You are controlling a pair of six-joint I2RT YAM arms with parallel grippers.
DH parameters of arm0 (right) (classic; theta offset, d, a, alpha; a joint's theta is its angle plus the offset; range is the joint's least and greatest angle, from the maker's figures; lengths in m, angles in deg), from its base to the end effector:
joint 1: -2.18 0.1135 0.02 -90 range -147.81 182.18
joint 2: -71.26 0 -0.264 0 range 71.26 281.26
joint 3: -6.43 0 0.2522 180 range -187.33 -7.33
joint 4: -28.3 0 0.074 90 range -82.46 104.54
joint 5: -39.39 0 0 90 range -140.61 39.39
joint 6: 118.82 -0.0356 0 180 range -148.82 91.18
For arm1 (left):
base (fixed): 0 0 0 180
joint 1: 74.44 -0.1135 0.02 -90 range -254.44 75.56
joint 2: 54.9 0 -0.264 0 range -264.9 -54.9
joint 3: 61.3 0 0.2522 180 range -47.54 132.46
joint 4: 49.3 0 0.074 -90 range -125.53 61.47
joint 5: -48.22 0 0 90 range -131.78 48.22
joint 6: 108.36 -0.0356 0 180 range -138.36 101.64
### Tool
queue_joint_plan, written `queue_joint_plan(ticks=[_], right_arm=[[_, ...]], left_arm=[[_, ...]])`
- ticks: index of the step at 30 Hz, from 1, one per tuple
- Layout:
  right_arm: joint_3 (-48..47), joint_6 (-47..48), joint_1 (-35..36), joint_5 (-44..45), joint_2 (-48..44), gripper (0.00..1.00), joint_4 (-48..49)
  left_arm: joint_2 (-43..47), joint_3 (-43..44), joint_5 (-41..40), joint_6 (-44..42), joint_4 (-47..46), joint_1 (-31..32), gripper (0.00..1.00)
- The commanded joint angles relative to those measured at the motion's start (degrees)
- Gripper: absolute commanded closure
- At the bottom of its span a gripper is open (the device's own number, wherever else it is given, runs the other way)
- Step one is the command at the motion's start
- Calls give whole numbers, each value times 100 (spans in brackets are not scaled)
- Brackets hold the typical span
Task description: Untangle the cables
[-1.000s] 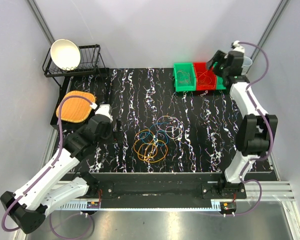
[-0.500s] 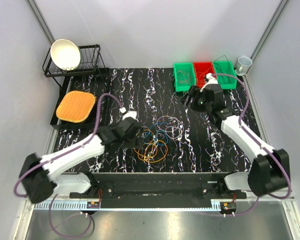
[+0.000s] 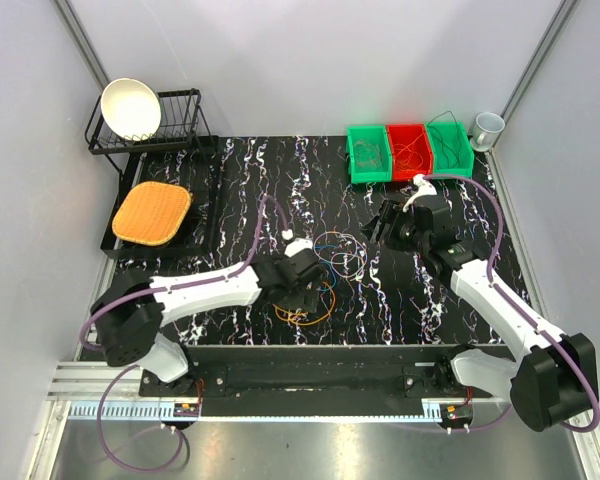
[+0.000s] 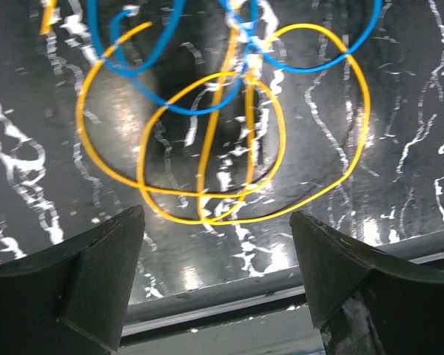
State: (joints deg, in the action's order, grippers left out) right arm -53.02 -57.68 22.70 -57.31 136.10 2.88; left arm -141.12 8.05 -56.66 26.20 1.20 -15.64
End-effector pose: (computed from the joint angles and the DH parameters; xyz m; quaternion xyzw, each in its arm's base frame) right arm 0.2353 0.0925 0.2728 0.0343 0.8679 0.2521 0.4267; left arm 0.1558 -0.2396 0.2037 0.0953 0.9680 -0.0739 0.2202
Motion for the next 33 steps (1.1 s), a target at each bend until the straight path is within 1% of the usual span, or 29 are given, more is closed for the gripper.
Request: queue_joint_plan(ticks=[1,10,14,16,18,23,27,33], right_arm=[[16,162,-3,2,-129,24,85],[183,162,-3,-16,-86,24,147],[175,170,-3,-7,-103,24,138],[166,188,-12,-7,-112,24,147],[157,214,-3,11,-121,24,138],[175,214,-3,2,-50,24,147],[175,179,-3,-16,-41,24,164],[192,232,-3,28,-42,23,147]], left_arm=[[-290,382,-183,167,-228,131,18],[-765,715,-340,212,-96,280,22],[-695,821,-709,229,71,289,21],[-660,987,-815,89,255,281,19],[-677,1128,-1104,-25,570,272,18],[-721,1366,-1412,-289,748,149,16],[-879,1507,-1474,-439,757,-27,17],[-1327,1726,-1545,-623,581,-229,21]])
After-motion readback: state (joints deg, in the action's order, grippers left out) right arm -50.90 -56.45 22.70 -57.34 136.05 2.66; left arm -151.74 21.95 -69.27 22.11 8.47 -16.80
